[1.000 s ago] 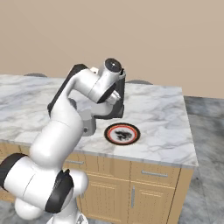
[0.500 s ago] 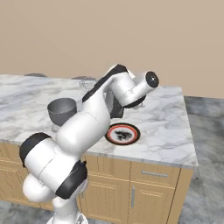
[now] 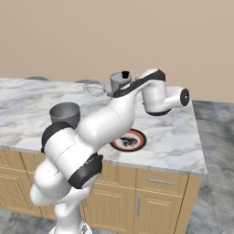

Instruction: Add butter and sugar cubes to the stand mixer bowl and then turn on the stand mixer to begin making frosting.

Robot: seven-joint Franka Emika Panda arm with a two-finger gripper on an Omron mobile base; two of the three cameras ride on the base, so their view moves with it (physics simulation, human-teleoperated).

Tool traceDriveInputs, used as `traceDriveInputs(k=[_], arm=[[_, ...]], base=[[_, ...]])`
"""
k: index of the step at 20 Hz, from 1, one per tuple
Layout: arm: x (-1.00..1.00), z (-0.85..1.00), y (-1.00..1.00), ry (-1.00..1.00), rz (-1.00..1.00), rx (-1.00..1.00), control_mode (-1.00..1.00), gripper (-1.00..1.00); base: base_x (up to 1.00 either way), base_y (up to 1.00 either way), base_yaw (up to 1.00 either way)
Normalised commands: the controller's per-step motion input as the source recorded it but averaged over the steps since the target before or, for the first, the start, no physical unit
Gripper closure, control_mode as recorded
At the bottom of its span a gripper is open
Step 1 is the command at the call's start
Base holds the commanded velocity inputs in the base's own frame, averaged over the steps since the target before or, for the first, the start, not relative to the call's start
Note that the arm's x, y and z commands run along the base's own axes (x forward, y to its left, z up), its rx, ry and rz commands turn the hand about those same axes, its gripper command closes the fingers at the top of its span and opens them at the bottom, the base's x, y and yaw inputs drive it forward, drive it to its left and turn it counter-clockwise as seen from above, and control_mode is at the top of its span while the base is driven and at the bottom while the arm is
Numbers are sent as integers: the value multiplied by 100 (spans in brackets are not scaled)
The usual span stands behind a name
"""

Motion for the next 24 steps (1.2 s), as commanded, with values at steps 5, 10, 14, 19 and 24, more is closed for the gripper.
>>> traceDriveInputs(k=[5, 10, 14, 19, 24], arm=[[12, 0, 6, -13, 0, 25, -100, -100], [2, -3, 46, -11, 2, 15, -100, -100], [4, 0, 74, -10, 4, 7, -100, -100], [18, 0, 68, -12, 4, 1, -100, -100], [27, 0, 64, -11, 3, 0, -100, -100]], base=[[0, 0, 0], [0, 0, 0], [0, 0, 0], [0, 0, 0], [0, 0, 0]])
